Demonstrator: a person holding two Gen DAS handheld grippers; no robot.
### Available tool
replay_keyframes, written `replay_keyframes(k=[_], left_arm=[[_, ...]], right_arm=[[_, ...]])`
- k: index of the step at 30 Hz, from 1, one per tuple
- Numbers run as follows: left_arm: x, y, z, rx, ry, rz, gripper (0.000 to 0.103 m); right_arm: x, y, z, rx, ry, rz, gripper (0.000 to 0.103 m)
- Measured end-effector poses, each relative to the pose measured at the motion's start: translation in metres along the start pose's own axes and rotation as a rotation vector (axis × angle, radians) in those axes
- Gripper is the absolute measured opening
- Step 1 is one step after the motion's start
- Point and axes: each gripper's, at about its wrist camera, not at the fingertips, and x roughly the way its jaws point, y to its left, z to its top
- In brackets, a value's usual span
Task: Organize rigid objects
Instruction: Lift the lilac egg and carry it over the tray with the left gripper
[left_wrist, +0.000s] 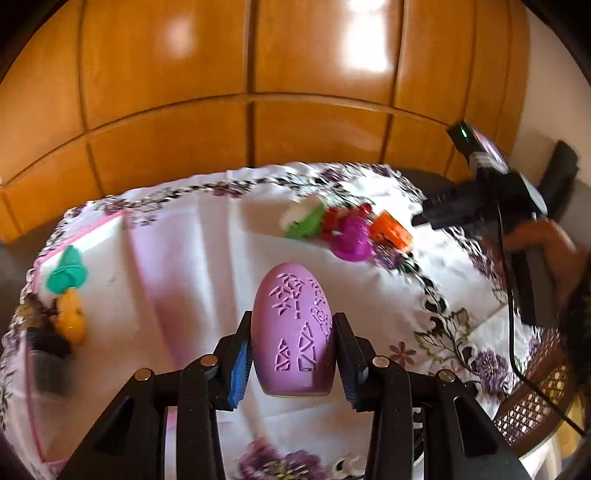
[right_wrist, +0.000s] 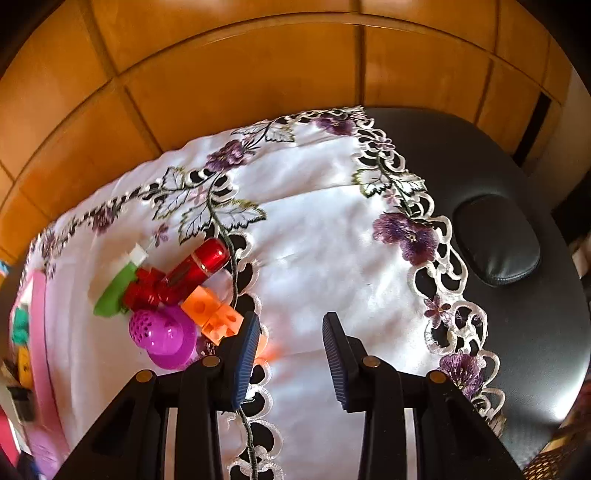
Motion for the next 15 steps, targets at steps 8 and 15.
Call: replay_keyframes(k=[8,15], left_arm=[[-0.021,0.031,0.003,-0.073,-0.027,0.081,0.041],[-0.031,0.051,-0.001,-0.122,-0.035,0.116,0.041]], right_arm=[[-0.005,0.016,-0.001,-0.079,-0.033,0.035,0.035],[-0.004,0.035,-0.005,-0.176,-0.039,0.049,0.035]])
